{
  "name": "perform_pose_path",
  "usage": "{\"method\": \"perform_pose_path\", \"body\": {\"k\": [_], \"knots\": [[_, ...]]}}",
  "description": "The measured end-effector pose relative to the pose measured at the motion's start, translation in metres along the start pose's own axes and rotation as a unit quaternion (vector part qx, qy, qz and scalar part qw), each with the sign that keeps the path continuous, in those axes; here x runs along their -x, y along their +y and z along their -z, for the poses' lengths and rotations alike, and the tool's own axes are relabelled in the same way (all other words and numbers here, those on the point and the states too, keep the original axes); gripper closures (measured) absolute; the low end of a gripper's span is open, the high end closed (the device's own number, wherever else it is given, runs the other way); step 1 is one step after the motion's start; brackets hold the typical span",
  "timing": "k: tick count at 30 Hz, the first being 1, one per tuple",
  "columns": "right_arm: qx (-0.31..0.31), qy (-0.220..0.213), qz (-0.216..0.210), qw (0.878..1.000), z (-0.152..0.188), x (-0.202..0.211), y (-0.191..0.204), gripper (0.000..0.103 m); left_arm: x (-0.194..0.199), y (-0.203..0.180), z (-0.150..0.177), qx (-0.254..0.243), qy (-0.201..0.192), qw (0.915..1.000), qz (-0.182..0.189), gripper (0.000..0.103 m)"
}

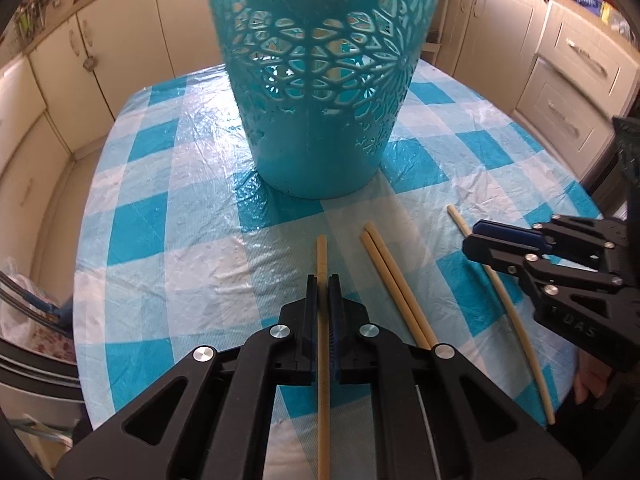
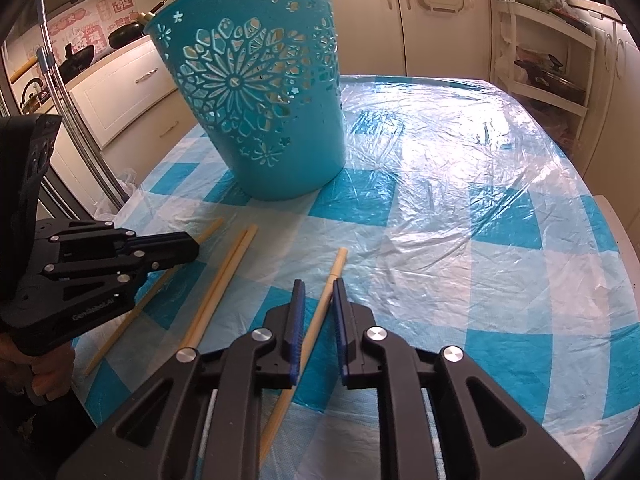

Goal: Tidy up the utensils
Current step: 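Lift the chopstick with the left gripper toward the basket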

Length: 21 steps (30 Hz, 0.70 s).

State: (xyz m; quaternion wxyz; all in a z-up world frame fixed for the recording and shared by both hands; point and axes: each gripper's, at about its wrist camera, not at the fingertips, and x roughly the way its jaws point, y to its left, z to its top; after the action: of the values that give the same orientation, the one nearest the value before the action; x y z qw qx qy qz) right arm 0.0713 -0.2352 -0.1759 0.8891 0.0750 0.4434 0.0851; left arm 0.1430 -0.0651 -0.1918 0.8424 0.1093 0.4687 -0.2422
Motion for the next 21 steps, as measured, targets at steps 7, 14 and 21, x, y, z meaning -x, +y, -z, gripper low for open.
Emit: {"method": "perform_pose_path", "body": {"k": [7,14,21], "knots": [[-0.009,0.000,-0.010,1.000,0.000,0.001,-0.005,0.088,0.030,0.023,0.004,0.039,-0.023,0.9977,0.050,0.098],[-0.016,-0.001,-0.018,1.000,0.000,0.001,-0.007,0.088,0.068,0.022,-0.001,0.040,-0.061,0.9950,0.069,0.098],[-0.016,-0.001,-0.022,1.000,0.000,0.002,-0.011,0.088,0.097,0.007,-0.011,0.025,-0.093,0.9918,0.085,0.098]]}}
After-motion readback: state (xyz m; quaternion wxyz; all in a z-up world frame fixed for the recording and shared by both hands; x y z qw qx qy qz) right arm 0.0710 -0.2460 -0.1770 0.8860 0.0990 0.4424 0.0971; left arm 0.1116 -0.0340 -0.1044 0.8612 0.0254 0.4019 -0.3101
